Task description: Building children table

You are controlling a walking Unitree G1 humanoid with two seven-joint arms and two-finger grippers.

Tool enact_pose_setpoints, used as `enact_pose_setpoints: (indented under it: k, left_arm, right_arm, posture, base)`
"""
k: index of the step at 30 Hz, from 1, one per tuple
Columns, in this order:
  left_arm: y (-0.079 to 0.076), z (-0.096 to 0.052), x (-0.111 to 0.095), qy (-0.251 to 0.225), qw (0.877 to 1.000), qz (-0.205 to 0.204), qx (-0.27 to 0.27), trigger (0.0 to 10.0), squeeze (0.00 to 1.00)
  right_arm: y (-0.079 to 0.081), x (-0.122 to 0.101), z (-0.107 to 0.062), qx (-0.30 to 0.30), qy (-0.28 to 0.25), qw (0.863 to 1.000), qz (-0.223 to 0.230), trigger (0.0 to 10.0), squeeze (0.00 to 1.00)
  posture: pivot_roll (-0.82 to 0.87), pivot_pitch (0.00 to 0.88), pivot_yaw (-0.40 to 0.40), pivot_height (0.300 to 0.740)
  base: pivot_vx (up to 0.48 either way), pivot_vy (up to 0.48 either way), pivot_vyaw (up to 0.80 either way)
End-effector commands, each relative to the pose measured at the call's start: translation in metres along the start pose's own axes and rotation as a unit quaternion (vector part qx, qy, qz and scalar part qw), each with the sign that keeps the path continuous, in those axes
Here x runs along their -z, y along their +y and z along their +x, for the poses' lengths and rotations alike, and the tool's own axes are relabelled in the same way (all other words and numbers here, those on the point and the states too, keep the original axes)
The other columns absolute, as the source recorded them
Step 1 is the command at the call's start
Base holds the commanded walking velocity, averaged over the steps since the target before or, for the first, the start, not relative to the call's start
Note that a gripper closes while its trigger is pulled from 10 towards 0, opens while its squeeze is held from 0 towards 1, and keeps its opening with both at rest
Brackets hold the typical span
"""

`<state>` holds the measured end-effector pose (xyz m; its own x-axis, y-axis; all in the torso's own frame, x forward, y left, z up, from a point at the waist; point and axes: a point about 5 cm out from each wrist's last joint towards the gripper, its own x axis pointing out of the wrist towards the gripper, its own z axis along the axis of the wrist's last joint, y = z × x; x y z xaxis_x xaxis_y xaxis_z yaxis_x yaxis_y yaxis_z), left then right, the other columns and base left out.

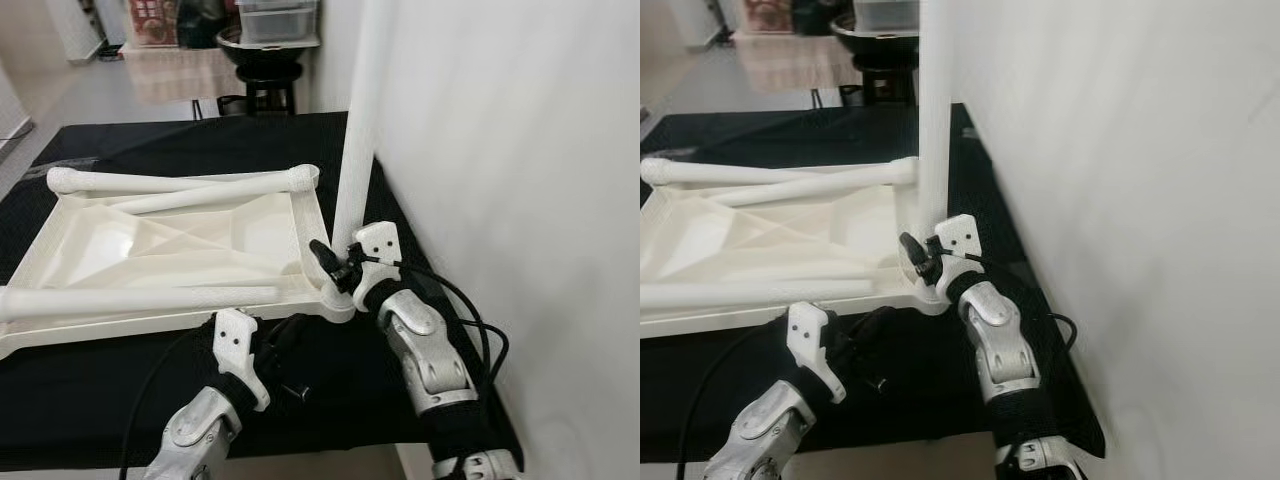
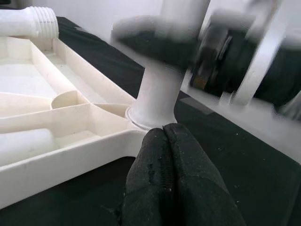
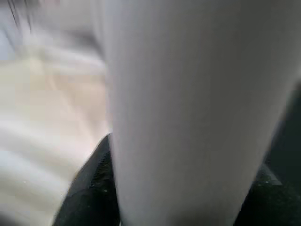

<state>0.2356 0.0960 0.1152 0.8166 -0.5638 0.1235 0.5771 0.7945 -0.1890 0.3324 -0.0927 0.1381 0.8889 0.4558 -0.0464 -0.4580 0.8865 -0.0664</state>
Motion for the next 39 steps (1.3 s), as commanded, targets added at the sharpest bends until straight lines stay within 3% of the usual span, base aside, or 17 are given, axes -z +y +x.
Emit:
enact_pose_setpoints:
  k: [1, 5, 6, 7, 8, 13, 16, 19, 20, 27, 30, 31, 32, 33, 34, 37, 39]
  left_arm:
    - [0.004, -0.003, 0.004, 0.011, 1.000, -0.003, -0.007, 10.0, 0.00]
    - [0.005, -0.003, 0.004, 0.012, 1.000, -0.005, -0.007, 10.0, 0.00]
    - [0.004, -0.003, 0.005, 0.012, 1.000, -0.005, -0.006, 10.0, 0.00]
    - [0.004, -0.003, 0.005, 0.012, 1.000, -0.005, -0.006, 10.0, 0.00]
    - [0.004, -0.003, 0.005, 0.013, 1.000, -0.006, -0.005, 10.0, 0.00]
    - [0.004, -0.002, 0.005, 0.013, 1.000, -0.007, -0.005, 10.0, 0.00]
    - [0.004, -0.002, 0.005, 0.013, 1.000, -0.007, -0.005, 10.0, 0.00]
    - [0.004, -0.002, 0.005, 0.013, 1.000, -0.007, -0.005, 10.0, 0.00]
    - [0.004, -0.002, 0.005, 0.013, 1.000, -0.007, -0.005, 10.0, 0.00]
    - [0.002, -0.004, 0.005, 0.012, 1.000, -0.007, -0.007, 10.0, 0.00]
    - [0.002, -0.004, 0.005, 0.012, 1.000, -0.007, -0.007, 10.0, 0.00]
    - [0.002, -0.005, 0.005, 0.012, 1.000, -0.008, -0.006, 10.0, 0.00]
    - [0.002, -0.005, 0.005, 0.012, 1.000, -0.008, -0.006, 10.0, 0.00]
    - [0.002, -0.005, 0.004, 0.012, 1.000, -0.008, -0.006, 10.0, 0.00]
    - [0.002, -0.005, 0.004, 0.012, 1.000, -0.008, -0.006, 10.0, 0.00]
    - [0.003, -0.005, 0.003, 0.012, 1.000, -0.008, -0.006, 10.0, 0.00]
    - [0.004, -0.004, 0.004, 0.013, 1.000, -0.008, -0.005, 10.0, 0.00]
  right_arm:
    - [0.001, 0.023, -0.004, -0.012, 0.052, 0.998, 0.021, 10.0, 1.00]
    - [0.003, 0.008, 0.000, -0.084, 0.025, 0.996, 0.028, 10.0, 1.00]
    - [0.003, -0.003, 0.002, -0.125, 0.008, 0.992, 0.029, 10.0, 0.86]
    - [0.003, -0.003, 0.002, -0.125, 0.008, 0.992, 0.029, 10.0, 0.86]
    - [0.003, -0.010, 0.003, -0.158, -0.003, 0.987, 0.026, 10.0, 0.00]
    - [-0.001, -0.024, 0.008, -0.282, -0.010, 0.959, -0.016, 10.0, 0.00]
    - [-0.006, -0.028, 0.014, -0.322, -0.001, 0.946, -0.030, 10.0, 0.00]
    - [-0.009, -0.030, 0.017, -0.329, 0.001, 0.944, -0.028, 10.0, 0.00]
    - [-0.012, -0.031, 0.020, -0.323, 0.002, 0.946, -0.019, 0.0, 0.00]
    - [-0.023, -0.018, 0.020, -0.224, 0.013, 0.974, -0.012, 0.0, 0.00]
    - [-0.025, -0.013, 0.017, -0.203, 0.014, 0.979, -0.015, 0.0, 0.00]
    - [-0.027, -0.006, 0.016, -0.136, 0.024, 0.990, -0.012, 0.0, 0.00]
    - [-0.027, -0.006, 0.016, -0.136, 0.024, 0.990, -0.012, 0.0, 0.00]
    - [-0.025, 0.003, 0.011, -0.061, 0.033, 0.997, 0.014, 0.0, 0.00]
    - [-0.025, 0.003, 0.011, -0.061, 0.033, 0.997, 0.014, 0.0, 0.00]
    - [-0.006, 0.016, -0.002, -0.007, 0.040, 0.998, 0.051, 0.0, 0.00]
    - [0.012, 0.022, -0.003, -0.040, 0.039, 0.997, 0.049, 0.0, 0.00]
  posture:
    - [0.02, 0.057, 0.000, 0.740]
    - [0.02, 0.055, 0.008, 0.740]
    - [0.02, 0.054, 0.011, 0.740]
    - [0.02, 0.054, 0.011, 0.740]
    - [0.02, 0.052, 0.011, 0.740]
    - [0.02, 0.050, 0.008, 0.740]
    - [0.02, 0.050, 0.008, 0.740]
    - [0.02, 0.050, 0.008, 0.740]
    - [0.03, 0.047, 0.005, 0.740]
    - [0.03, 0.061, 0.003, 0.740]
    - [0.03, 0.061, 0.003, 0.740]
    - [0.02, 0.067, 0.003, 0.740]
    - [0.02, 0.067, 0.003, 0.740]
    - [0.02, 0.071, 0.005, 0.740]
    - [0.02, 0.071, 0.005, 0.740]
    - [0.01, 0.073, 0.015, 0.740]
    - [0.00, 0.063, 0.022, 0.740]
  base:
    - [0.000, 0.000, 0.00]
    - [0.000, 0.000, 0.00]
    - [0.000, 0.000, 0.00]
    - [0.000, 0.000, 0.00]
    - [0.000, 0.000, 0.00]
    - [0.000, 0.000, 0.00]
    - [0.000, 0.000, 0.00]
    - [0.000, 0.000, 0.00]
    - [0.000, 0.000, 0.00]
    - [0.000, 0.000, 0.00]
    - [0.000, 0.000, 0.00]
    - [0.000, 0.000, 0.00]
    - [0.000, 0.000, 0.00]
    - [0.000, 0.000, 0.00]
    - [0.000, 0.000, 0.00]
    - [0.000, 0.000, 0.00]
    - [0.000, 0.000, 0.00]
